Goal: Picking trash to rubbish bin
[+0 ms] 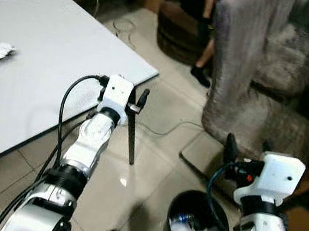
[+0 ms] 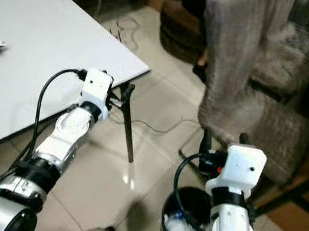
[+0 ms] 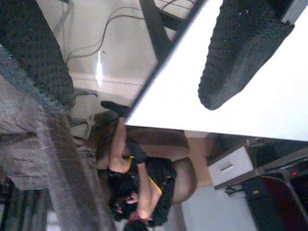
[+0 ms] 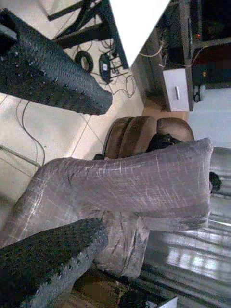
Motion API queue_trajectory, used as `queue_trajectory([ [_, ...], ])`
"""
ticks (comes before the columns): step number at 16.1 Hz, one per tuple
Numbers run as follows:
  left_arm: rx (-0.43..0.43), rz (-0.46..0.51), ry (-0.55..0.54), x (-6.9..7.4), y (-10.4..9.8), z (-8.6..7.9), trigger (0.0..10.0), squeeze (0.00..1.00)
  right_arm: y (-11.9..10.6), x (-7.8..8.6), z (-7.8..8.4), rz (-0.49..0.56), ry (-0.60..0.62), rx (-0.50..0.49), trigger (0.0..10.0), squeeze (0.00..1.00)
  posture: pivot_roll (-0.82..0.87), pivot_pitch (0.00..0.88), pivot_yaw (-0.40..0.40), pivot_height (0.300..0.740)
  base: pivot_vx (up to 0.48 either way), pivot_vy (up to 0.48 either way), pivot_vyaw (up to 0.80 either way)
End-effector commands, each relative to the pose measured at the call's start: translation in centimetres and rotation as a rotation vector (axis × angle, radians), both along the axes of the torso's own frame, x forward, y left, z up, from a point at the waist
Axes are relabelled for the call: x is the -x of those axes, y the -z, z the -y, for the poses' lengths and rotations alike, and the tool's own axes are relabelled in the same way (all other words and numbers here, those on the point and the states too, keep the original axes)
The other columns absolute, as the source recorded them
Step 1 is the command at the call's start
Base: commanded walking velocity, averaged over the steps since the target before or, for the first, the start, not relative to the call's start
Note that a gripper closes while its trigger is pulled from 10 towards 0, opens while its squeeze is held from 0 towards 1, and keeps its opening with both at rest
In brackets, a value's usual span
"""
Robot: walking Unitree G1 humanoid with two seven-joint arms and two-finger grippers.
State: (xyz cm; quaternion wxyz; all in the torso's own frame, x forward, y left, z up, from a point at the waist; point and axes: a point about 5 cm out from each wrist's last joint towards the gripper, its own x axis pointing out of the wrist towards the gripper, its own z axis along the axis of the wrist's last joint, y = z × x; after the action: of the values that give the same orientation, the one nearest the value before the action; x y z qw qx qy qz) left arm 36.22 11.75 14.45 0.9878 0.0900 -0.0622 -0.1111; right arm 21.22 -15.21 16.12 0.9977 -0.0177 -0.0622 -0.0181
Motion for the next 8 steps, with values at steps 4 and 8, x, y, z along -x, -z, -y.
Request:
queue_trajectory([
  [4,-0.005,-0.038,-0.032,-0.03,0.67,-0.78,10.0,0.00,-0.21,0.04,-0.10,0.004,-0.002,-0.020,10.0,0.00,0.05,0.111,0.014,0.740,0.000,0.000,0.80],
  [8,-0.007,-0.050,-0.045,-0.31,0.66,-0.90,10.0,0.00,-0.01,0.02,0.14,-0.004,0.008,-0.054,10.0,0.00,0.05,0.111,0.015,0.740,0.000,0.000,0.80],
])
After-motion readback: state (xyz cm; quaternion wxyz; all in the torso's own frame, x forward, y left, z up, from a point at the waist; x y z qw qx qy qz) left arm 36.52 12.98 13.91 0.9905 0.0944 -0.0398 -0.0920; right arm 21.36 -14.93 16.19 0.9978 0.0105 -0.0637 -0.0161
